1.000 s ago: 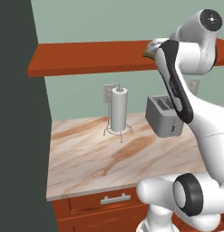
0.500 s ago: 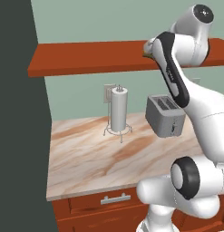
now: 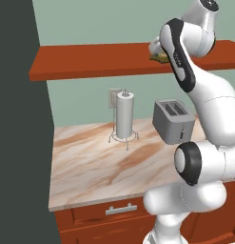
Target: Open the cabinet. Pick the sponge and place it next to the sink. Then close the cabinet.
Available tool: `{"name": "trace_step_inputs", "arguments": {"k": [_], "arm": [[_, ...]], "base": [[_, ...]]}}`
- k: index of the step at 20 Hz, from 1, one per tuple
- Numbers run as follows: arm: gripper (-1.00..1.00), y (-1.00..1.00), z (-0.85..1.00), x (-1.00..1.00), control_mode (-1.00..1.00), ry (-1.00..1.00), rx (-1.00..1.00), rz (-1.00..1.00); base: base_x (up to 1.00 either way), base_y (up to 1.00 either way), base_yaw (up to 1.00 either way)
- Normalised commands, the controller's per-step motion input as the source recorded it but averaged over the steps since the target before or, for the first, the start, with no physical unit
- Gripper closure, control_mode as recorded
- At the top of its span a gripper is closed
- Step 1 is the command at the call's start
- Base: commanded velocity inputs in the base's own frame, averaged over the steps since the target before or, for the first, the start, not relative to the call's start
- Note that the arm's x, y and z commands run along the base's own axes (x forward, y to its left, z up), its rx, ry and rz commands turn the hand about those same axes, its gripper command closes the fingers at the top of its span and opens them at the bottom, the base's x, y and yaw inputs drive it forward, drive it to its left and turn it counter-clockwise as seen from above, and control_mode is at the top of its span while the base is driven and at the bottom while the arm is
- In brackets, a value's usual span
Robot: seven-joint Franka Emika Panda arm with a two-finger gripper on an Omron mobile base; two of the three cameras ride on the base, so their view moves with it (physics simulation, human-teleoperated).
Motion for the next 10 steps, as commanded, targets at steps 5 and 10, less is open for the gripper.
{"name": "trace_step_inputs", "arguments": {"k": [5, 10], "arm": [[-1.00, -0.05, 0.00, 0.34, -1.00, 0.06, 0.00, 0.08], [-1.00, -0.02, -0.04, 0.29, -1.00, 0.07, -0.02, 0.06]], "base": [[0.00, 0.00, 0.00], [0.00, 0.00, 0.00]]}}
